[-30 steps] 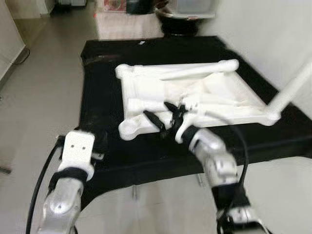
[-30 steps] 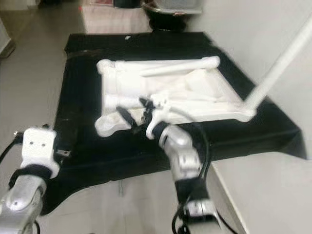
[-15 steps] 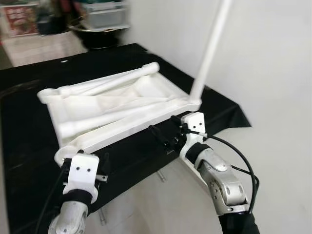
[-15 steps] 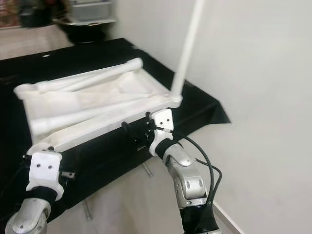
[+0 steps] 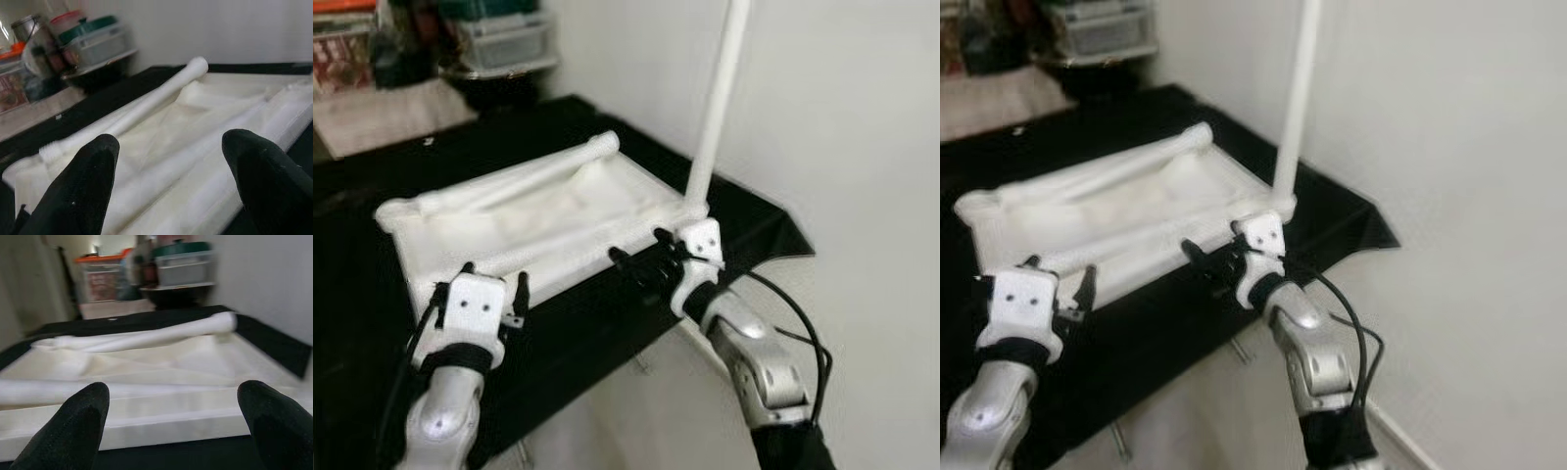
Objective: Building children table
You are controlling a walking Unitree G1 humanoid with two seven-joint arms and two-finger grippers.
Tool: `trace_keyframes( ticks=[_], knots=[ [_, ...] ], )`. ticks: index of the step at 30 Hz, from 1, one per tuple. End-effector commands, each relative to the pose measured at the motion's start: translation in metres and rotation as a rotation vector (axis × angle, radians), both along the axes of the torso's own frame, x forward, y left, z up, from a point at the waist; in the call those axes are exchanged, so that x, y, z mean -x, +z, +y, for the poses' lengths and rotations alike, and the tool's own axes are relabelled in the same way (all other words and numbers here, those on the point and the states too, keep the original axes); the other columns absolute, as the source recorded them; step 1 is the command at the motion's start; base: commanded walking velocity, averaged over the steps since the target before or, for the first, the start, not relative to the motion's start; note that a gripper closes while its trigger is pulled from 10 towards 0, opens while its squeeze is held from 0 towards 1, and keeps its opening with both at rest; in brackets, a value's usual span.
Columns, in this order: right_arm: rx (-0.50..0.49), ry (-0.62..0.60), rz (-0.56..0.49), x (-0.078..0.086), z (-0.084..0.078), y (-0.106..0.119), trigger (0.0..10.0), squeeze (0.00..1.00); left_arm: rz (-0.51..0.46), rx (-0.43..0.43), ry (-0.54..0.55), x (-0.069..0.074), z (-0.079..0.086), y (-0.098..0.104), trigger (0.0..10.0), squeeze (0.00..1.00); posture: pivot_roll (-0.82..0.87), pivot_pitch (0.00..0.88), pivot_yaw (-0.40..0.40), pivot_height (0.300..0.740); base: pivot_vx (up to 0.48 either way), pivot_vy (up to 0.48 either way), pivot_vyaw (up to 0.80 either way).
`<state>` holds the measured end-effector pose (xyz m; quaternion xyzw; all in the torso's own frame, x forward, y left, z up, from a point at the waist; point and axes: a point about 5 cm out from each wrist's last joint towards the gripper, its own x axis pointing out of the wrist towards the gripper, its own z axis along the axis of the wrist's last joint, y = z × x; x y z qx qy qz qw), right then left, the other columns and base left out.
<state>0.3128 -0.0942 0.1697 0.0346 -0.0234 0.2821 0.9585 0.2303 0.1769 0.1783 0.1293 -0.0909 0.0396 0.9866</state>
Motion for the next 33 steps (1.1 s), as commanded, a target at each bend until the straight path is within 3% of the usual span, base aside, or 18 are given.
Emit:
trace_keyframes(
  ticks=[1, 9, 15, 16, 19, 21, 23, 27, 28, 29, 30, 31, 33],
  knots=[
    [-0.028, 0.026, 0.008, 0.000, 0.007, 0.000, 10.0, 0.00, 0.003, -0.019, -0.004, -0.001, 0.003, 0.001, 10.0, 0.00, 0.05, 0.026, -0.013, 0.740, 0.322, 0.000, -0.80],
    [-0.047, 0.055, -0.027, -0.001, 0.010, 0.006, 10.0, 0.00, -0.042, -0.028, -0.022, -0.005, 0.003, 0.015, 10.0, 0.00, 0.05, 0.023, -0.022, 0.740, 0.323, 0.000, -0.60],
    [-0.024, 0.052, -0.038, -0.003, 0.010, 0.008, 10.0, 0.00, -0.060, -0.046, -0.086, -0.009, -0.004, 0.024, 10.0, 0.00, 0.05, 0.018, -0.023, 0.740, 0.306, 0.000, 0.00],
    [-0.015, 0.051, -0.043, -0.005, 0.009, 0.009, 10.0, 0.00, -0.033, -0.057, -0.166, -0.011, -0.010, 0.026, 10.0, 0.00, 0.05, 0.017, -0.024, 0.740, 0.000, 0.000, 0.00],
    [-0.002, 0.049, -0.049, -0.007, 0.008, 0.010, 10.0, 0.00, 0.018, -0.102, -0.255, -0.011, -0.015, 0.026, 10.0, 0.00, 0.05, 0.016, -0.025, 0.740, 0.000, 0.000, 0.00],
    [0.025, 0.046, -0.059, -0.009, 0.006, 0.011, 10.0, 0.00, 0.130, -0.191, -0.309, -0.012, -0.008, 0.023, 10.0, 0.00, 0.06, 0.014, -0.027, 0.740, 0.000, 0.000, 0.00],
    [0.052, 0.042, -0.063, -0.011, 0.004, 0.011, 10.0, 0.00, 0.311, -0.330, -0.331, -0.010, 0.009, 0.013, 10.0, 0.00, 0.06, 0.013, -0.026, 0.740, 0.000, 0.000, 0.00],
    [0.072, 0.038, -0.066, -0.013, 0.002, 0.011, 10.0, 0.00, 0.459, -0.418, -0.343, -0.006, 0.026, 0.008, 10.0, 0.00, 0.06, 0.012, -0.023, 0.740, 0.000, 0.000, 0.00],
    [0.084, 0.035, -0.066, -0.014, 0.001, 0.011, 10.0, 0.00, 0.549, -0.423, -0.388, 0.000, 0.034, 0.008, 10.0, 0.79, 0.06, 0.012, -0.022, 0.740, 0.000, 0.000, 0.00],
    [0.084, 0.035, -0.066, -0.014, 0.001, 0.011, 10.0, 0.00, 0.549, -0.423, -0.388, 0.000, 0.034, 0.008, 10.0, 0.79, 0.06, 0.012, -0.022, 0.740, 0.000, 0.000, 0.00],
    [0.092, 0.033, -0.067, -0.015, 0.000, 0.011, 10.0, 0.00, 0.609, -0.422, -0.423, 0.005, 0.038, 0.009, 10.0, 0.79, 0.06, 0.012, -0.021, 0.740, 0.000, 0.000, 0.00],
    [0.109, 0.037, -0.068, -0.015, 0.000, 0.011, 10.0, 0.00, 0.734, -0.450, -0.560, 0.019, 0.041, 0.013, 10.0, 1.00, 0.06, 0.012, -0.021, 0.740, 0.000, 0.000, 0.00],
    [0.114, 0.039, -0.068, -0.015, 0.000, 0.010, 10.0, 0.00, 0.766, -0.457, -0.583, 0.021, 0.043, 0.015, 10.0, 1.00, 0.07, 0.009, -0.017, 0.740, 0.000, 0.000, 0.00]
  ],
)
